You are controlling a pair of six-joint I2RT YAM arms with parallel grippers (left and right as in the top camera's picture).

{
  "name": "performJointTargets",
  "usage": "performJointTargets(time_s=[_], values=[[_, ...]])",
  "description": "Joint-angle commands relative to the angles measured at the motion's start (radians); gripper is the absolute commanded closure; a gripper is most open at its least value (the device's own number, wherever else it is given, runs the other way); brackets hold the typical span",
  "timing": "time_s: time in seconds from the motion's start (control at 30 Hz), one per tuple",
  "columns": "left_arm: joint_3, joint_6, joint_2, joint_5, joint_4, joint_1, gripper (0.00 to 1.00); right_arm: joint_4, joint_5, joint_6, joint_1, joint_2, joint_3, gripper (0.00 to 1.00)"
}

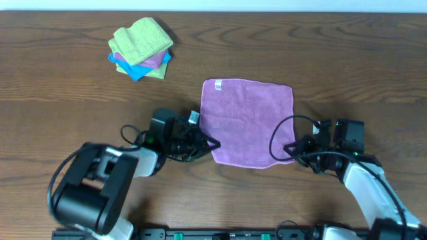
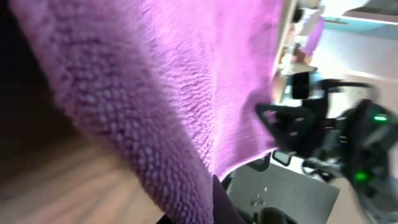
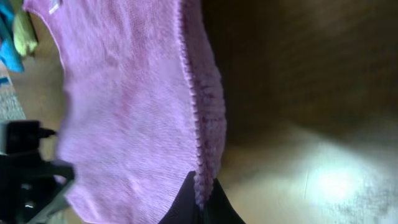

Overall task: Fold the cloth
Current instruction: 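Move the right gripper to the cloth's near-right corner and grasp it, then lift the near edge with both grippers and fold it toward the far edge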

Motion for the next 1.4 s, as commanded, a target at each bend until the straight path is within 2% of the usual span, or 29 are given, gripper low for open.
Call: performJointTargets(time_s=[0.0,0.23,0.53,0.73,1.03,1.2,1.37], values=[[-0.006,0.013,-0.075,0.038,-0.051,0.012,0.94,-0.034,-0.015,-0.053,0.008,-0.029,-0.004,0.99],[-0.006,0.116,-0.199,0.032,-0.283,0.016,0.94,-0.109,-0.016,-0.084,0.008,-0.068,-0.004,0.99],[-0.006,0.103,-0.311,0.003,-0.360,0.032,0.94,-0.148,-0.019,-0.078,0.008,-0.163,-0.004,0.99],[0.017,0.044,-0.325,-0.105,-0.357,0.032,0.94,0.001,-0.003,-0.030,0.010,-0.176,-0.004,0.99],[0.071,0.044,-0.312,-0.360,-0.357,0.032,0.94,0.224,0.092,0.023,0.082,-0.079,-0.003,0.99],[0.090,0.045,-0.257,-0.441,-0.348,0.032,0.94,0.332,0.119,0.040,0.109,-0.003,-0.002,0.98],[0.130,0.049,-0.163,-0.465,-0.271,0.033,0.95,0.412,0.146,0.047,0.113,0.048,0.006,0.98]])
